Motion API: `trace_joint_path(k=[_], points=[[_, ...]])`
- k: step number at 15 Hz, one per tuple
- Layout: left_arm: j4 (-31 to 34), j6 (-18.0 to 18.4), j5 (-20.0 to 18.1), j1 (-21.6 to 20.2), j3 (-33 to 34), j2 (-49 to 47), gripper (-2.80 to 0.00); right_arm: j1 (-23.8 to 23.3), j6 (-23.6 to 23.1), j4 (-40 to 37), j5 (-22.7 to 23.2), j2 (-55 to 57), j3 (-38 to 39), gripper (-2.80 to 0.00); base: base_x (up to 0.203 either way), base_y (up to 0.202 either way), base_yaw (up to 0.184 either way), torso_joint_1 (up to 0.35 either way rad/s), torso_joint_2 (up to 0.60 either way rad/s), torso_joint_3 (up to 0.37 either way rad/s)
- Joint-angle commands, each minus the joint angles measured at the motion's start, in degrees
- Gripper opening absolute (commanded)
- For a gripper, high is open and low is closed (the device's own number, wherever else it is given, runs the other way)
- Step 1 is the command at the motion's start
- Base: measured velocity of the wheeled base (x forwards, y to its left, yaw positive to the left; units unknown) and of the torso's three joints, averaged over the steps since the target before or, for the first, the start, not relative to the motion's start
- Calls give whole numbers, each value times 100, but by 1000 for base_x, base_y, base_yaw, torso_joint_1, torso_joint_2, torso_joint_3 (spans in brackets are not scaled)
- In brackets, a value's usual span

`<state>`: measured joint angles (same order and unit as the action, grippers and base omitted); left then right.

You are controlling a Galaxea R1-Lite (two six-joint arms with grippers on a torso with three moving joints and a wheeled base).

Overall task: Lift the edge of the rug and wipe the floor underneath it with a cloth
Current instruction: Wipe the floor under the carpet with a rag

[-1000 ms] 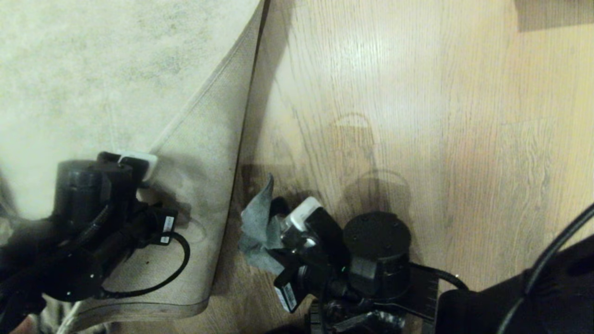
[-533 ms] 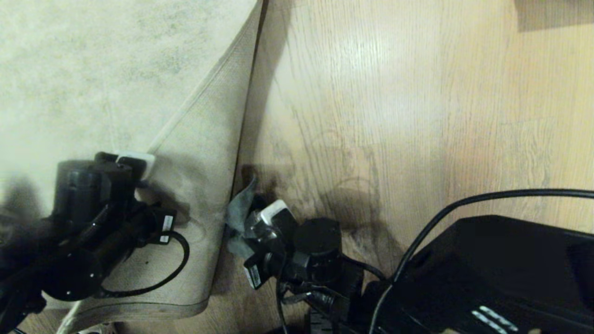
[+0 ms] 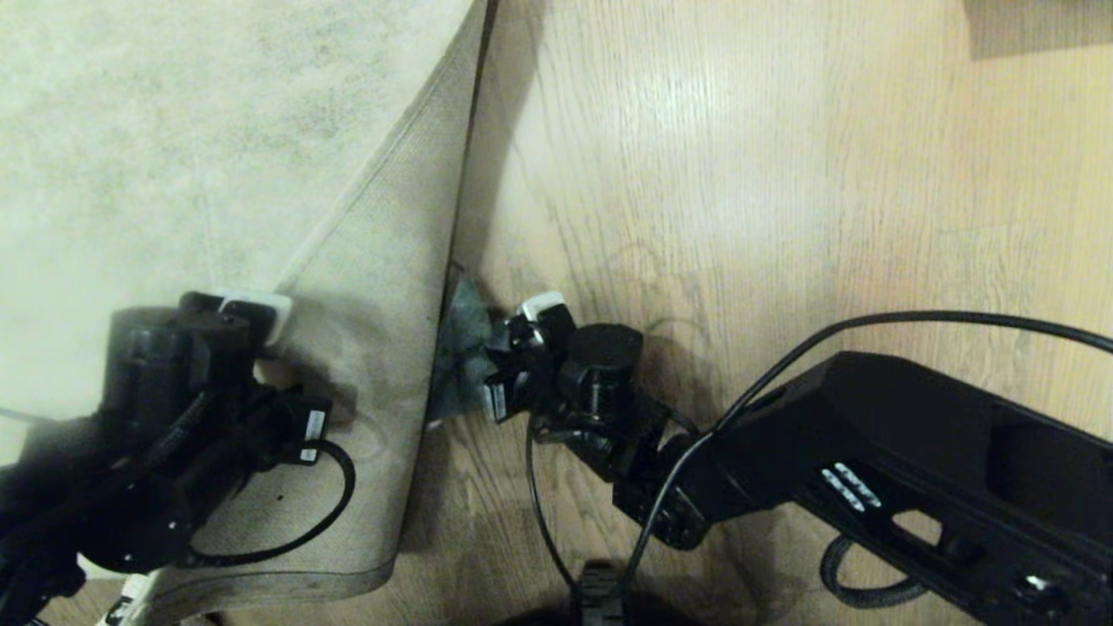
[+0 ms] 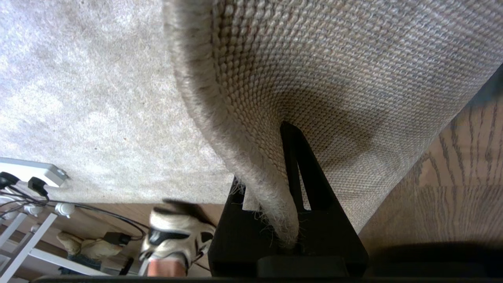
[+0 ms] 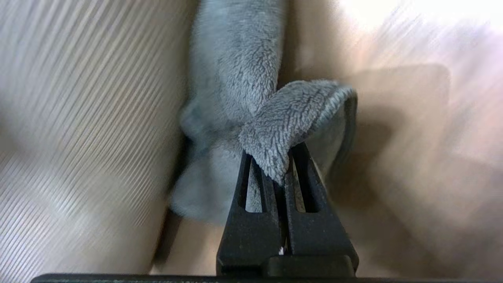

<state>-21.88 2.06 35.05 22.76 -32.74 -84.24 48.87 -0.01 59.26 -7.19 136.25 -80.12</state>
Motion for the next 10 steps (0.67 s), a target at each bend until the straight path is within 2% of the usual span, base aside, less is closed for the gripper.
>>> trace_joint_path(k=[1, 5, 7, 10], points=[[-9, 2, 19, 0, 4, 4, -280, -206, -33, -206, -20, 12, -637, -280, 0, 0, 0, 0, 0, 0], [-9, 5, 28, 27, -5, 4, -280, -397, -149, -738, -36, -402, -1172, -280, 0, 0, 0, 0, 0, 0], [-9, 8, 31, 27, 4, 30, -280, -498, -415, -804, -37, -724, -1134, -280, 0, 0, 0, 0, 0, 0], [-9, 5, 28, 27, 4, 39, -280, -554, -514, -913, -52, -1266, -946, -280, 0, 0, 0, 0, 0, 0]])
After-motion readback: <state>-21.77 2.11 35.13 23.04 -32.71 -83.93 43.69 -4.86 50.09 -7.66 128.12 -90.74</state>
